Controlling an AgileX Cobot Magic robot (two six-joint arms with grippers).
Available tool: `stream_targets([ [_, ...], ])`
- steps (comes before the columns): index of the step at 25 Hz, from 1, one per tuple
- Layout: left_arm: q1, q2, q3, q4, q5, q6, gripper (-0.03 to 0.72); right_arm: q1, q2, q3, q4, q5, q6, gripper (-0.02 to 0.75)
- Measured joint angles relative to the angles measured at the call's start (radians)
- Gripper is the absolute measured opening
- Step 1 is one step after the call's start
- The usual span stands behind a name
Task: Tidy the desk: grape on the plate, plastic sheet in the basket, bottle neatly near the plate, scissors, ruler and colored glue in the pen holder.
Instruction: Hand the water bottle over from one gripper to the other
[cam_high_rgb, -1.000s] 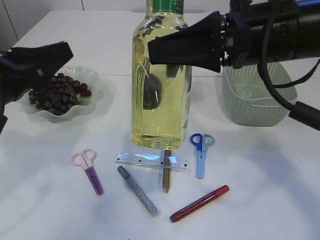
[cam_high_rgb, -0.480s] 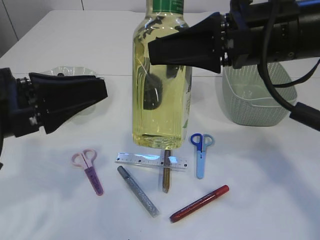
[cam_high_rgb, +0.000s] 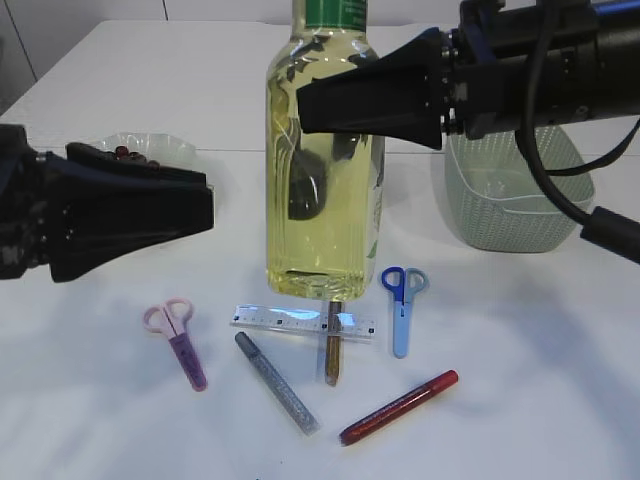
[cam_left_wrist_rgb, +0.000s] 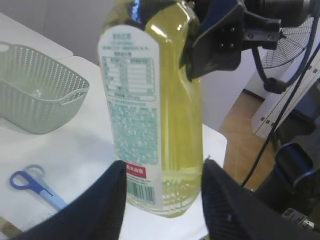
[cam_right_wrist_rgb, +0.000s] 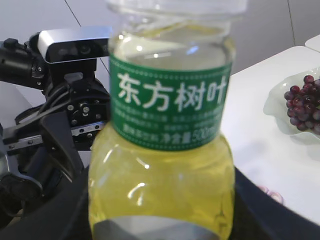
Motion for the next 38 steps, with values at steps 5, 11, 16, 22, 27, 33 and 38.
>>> stream_targets([
  [5,0.000,0.012,-0.063,0.052,0.018,-0.077,0.468,0.000,0.000,0.000,0.000,0.000,-0.015,0.447],
  [11,0.000,0.057,-0.070,0.061,-0.005,-0.098,0.549,0.000,0.000,0.000,-0.002,0.000,-0.019,0.447],
  [16,0.000,0.122,-0.080,0.039,-0.038,-0.106,0.555,0.000,0.000,0.000,-0.002,0.000,-0.028,0.447],
  [22,-0.002,0.167,-0.117,0.031,-0.038,-0.106,0.586,0.000,0.000,0.000,-0.002,-0.002,-0.042,0.447],
  [27,-0.049,0.187,-0.189,0.044,-0.042,-0.107,0.591,0.000,0.000,0.000,-0.002,-0.002,-0.045,0.447],
  [33,-0.094,0.228,-0.202,0.061,-0.042,-0.107,0.591,0.000,0.000,0.000,-0.002,-0.002,-0.047,0.447],
  [38,-0.122,0.230,-0.202,0.057,-0.034,-0.092,0.591,0.000,0.000,0.000,-0.004,0.000,-0.047,0.447],
])
